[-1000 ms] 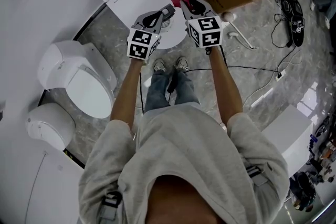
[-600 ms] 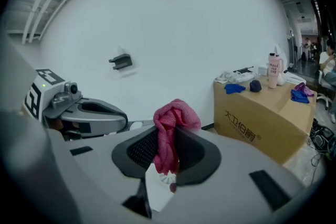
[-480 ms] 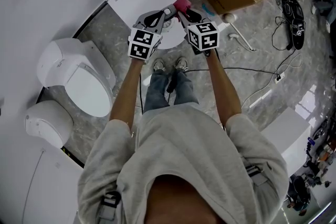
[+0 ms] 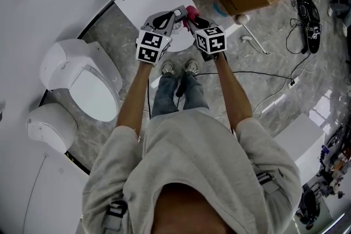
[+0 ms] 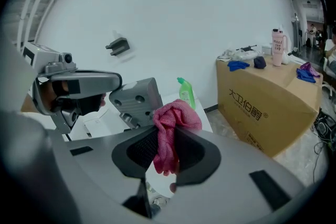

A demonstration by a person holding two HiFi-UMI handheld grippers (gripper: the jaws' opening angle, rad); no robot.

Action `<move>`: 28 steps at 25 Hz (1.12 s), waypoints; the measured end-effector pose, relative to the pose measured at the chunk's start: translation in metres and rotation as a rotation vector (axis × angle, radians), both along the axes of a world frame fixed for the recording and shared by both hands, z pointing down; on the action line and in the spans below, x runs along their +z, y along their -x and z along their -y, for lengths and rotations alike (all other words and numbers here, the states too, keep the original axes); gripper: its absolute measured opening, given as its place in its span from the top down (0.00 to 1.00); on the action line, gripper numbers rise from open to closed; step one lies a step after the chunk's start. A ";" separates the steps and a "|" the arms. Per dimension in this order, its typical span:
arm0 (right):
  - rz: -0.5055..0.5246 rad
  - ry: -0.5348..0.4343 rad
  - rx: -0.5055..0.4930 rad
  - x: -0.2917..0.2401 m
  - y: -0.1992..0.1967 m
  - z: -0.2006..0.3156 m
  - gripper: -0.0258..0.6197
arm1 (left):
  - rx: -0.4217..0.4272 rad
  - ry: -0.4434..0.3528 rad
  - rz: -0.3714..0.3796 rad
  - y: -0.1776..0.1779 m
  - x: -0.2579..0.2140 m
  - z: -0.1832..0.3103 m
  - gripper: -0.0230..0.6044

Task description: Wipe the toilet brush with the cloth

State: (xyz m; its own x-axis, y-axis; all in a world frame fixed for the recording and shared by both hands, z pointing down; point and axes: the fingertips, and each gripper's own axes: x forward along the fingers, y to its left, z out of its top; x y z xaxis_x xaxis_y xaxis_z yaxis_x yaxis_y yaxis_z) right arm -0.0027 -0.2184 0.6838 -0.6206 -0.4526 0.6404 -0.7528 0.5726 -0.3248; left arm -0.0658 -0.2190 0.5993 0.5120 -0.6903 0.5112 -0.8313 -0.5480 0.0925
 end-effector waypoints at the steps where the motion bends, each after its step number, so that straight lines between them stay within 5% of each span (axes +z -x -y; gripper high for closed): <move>1: -0.004 0.010 -0.003 0.004 0.000 -0.002 0.81 | 0.000 -0.001 -0.001 0.000 0.000 0.000 0.93; 18: -0.049 0.128 -0.064 0.047 0.008 -0.052 0.81 | 0.001 0.001 -0.004 0.000 0.001 0.002 0.93; 28: -0.020 -0.019 0.027 -0.006 -0.013 -0.027 0.81 | -0.002 0.009 0.003 -0.001 0.001 0.002 0.93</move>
